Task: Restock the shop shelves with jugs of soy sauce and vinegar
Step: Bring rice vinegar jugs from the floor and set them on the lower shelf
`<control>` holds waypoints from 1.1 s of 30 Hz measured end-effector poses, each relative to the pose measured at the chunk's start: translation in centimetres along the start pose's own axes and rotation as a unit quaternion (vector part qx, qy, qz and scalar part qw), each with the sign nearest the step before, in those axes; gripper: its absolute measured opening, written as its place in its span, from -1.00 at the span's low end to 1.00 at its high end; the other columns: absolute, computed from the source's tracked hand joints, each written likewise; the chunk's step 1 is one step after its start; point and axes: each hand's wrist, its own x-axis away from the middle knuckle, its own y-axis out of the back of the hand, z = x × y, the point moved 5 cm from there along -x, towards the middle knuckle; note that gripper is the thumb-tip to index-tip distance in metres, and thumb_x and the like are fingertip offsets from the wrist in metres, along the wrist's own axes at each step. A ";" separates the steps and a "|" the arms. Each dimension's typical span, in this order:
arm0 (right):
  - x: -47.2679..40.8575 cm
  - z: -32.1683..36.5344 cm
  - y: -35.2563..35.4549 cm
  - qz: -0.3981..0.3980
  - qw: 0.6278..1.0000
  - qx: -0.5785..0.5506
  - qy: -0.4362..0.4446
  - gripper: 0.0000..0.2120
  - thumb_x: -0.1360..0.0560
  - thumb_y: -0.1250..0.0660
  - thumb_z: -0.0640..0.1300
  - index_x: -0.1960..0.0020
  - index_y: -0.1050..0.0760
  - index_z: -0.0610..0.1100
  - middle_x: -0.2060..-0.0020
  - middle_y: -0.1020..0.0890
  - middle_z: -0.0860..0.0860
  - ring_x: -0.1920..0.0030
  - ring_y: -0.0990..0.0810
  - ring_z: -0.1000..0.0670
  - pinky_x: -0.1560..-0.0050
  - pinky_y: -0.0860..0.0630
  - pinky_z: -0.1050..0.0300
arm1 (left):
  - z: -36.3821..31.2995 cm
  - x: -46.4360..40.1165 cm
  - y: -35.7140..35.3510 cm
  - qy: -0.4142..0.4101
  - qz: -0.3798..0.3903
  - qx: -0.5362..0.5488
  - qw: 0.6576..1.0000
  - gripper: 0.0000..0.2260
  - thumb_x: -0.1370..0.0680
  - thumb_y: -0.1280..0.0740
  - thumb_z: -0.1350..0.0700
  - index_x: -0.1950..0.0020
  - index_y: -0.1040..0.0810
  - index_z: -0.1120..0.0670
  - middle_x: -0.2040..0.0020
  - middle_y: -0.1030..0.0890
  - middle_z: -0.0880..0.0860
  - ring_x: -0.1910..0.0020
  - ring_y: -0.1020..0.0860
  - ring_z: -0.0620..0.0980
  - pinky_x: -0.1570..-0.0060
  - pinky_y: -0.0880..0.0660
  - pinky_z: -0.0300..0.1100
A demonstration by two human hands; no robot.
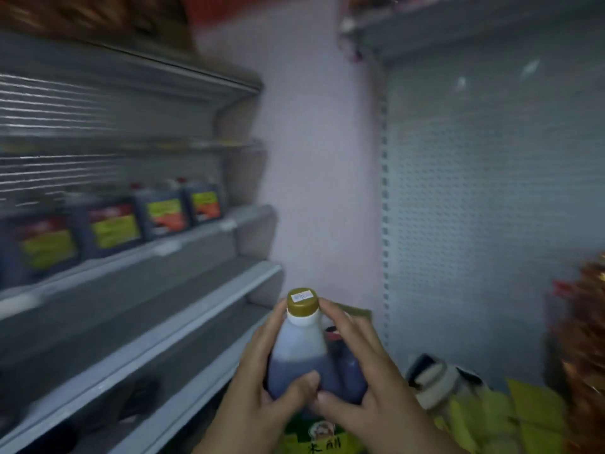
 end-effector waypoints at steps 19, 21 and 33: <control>-17.6 22.1 -35.4 0.202 0.928 -0.300 0.087 -0.23 -0.47 -0.55 -0.14 -0.49 -0.32 0.39 -0.50 -0.38 0.27 -0.47 -0.46 0.05 -0.33 -0.56 -0.09 | -0.9 11.8 41.3 0.015 -0.261 -0.215 0.941 -0.41 -0.55 -0.40 -0.04 -0.46 -0.27 -0.48 -0.51 -0.30 -0.40 -0.51 -0.28 -0.32 -0.36 -0.33 -0.19; -18.9 21.6 -38.4 0.198 0.930 -0.297 0.087 -0.22 -0.47 -0.55 -0.14 -0.50 -0.31 0.38 -0.51 -0.37 0.27 -0.48 -0.43 0.09 -0.38 -0.52 -0.12 | 1.5 11.6 43.8 0.016 -0.247 -0.210 0.946 -0.38 -0.55 -0.41 0.06 -0.47 -0.29 -0.44 -0.51 -0.31 -0.37 -0.52 -0.29 -0.29 -0.38 -0.34 -0.15; -23.0 7.3 -48.6 0.224 0.938 -0.260 -0.050 -0.23 -0.45 -0.55 -0.22 -0.50 -0.35 0.29 -0.43 -0.48 0.18 -0.42 -0.51 0.02 -0.34 -0.54 -0.22 | 20.2 8.4 44.9 0.099 -0.198 -0.121 0.968 -0.42 -0.57 -0.42 0.13 -0.46 -0.34 -0.35 -0.49 -0.36 -0.27 -0.51 -0.34 -0.15 -0.37 -0.35 -0.34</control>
